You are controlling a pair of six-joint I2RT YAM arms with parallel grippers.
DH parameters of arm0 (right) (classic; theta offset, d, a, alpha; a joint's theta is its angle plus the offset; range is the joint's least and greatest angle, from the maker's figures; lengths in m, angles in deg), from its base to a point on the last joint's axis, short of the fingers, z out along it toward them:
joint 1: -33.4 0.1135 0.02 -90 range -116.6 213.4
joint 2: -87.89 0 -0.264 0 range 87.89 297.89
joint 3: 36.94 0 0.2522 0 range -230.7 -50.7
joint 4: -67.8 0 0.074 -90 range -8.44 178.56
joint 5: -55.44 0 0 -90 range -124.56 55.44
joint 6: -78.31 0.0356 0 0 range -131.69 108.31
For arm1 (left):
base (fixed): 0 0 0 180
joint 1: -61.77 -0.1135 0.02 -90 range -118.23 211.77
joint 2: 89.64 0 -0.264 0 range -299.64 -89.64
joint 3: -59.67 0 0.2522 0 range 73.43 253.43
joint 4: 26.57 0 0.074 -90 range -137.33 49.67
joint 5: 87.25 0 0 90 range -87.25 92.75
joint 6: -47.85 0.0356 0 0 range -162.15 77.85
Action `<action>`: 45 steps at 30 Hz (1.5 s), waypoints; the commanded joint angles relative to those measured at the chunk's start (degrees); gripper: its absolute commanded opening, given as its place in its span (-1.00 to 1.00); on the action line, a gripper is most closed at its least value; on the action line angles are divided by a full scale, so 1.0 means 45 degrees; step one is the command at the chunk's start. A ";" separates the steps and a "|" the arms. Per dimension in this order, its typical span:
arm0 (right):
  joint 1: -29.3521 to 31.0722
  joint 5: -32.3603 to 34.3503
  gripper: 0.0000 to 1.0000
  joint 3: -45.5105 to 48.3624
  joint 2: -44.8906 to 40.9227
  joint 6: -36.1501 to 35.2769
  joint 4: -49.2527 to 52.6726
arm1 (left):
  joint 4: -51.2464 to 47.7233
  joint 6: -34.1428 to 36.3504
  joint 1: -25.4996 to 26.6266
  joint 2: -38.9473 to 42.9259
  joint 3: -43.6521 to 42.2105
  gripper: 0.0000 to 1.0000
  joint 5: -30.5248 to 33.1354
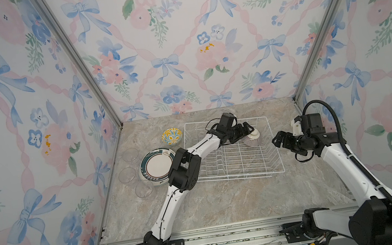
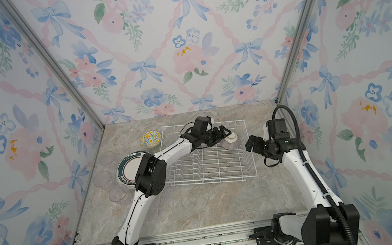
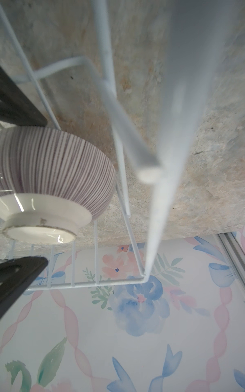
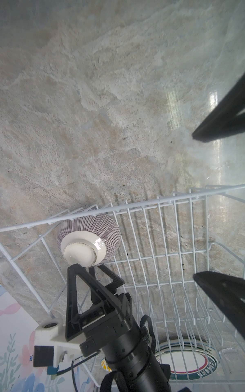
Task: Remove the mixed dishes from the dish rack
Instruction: 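Grasp the striped bowl with the left gripper and lift it from the rack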
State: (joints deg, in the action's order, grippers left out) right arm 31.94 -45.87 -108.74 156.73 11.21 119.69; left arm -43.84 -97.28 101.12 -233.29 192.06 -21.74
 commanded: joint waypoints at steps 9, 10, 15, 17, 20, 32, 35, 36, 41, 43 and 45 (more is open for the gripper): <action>-0.0048 0.0146 0.94 -0.0165 -0.0139 -0.0205 0.0260 | 0.2646 -0.1930 0.0218 0.1178 -0.1909 0.77 -0.0981; -0.0050 0.0149 0.94 -0.0168 -0.0119 -0.0205 0.0258 | 0.2872 -0.2015 0.0255 0.1256 -0.2036 0.76 -0.1013; -0.0056 0.0131 0.94 -0.0129 -0.0137 -0.0146 0.0219 | 0.3617 -0.2564 0.0317 0.1344 -0.2436 0.71 -0.1093; -0.0048 0.0100 0.94 -0.0121 -0.0136 -0.0127 0.0218 | 0.4076 -0.2843 0.0350 0.1435 -0.2693 0.68 -0.1164; -0.0047 0.0092 0.94 -0.0113 -0.0160 -0.0132 0.0255 | 0.4715 -0.3227 0.0378 0.1794 -0.3226 0.63 -0.1088; -0.0048 0.0089 0.93 -0.0051 -0.0270 -0.0166 0.0263 | 0.6257 -0.4071 0.0434 0.2390 -0.4480 0.39 -0.0722; -0.0048 0.0087 0.93 -0.0059 -0.0283 -0.0195 0.0311 | 0.6329 -0.4186 0.0483 0.2169 -0.4326 0.33 -0.0797; -0.0048 0.0083 0.94 -0.0082 -0.0295 -0.0205 0.0330 | 0.6333 -0.4200 0.0508 0.2102 -0.4284 0.31 -0.0851; -0.0051 0.0170 0.94 -0.0009 -0.0394 -0.0195 0.0355 | 0.6346 -0.4203 0.0629 0.1922 -0.4109 0.23 -0.1022; -0.0051 0.0170 0.94 -0.0012 -0.0423 -0.0185 0.0355 | 0.6338 -0.4223 0.0671 0.1873 -0.4115 0.21 -0.1071; -0.0057 0.0168 0.94 0.0008 -0.0434 -0.0181 0.0361 | 0.6343 -0.4267 0.0704 0.1809 -0.4100 0.18 -0.1101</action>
State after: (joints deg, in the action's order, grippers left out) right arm 31.94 -45.87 -108.74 155.73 11.19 120.36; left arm -17.59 -116.17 103.73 -224.79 173.00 -25.26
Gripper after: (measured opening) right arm 0.967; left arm 0.593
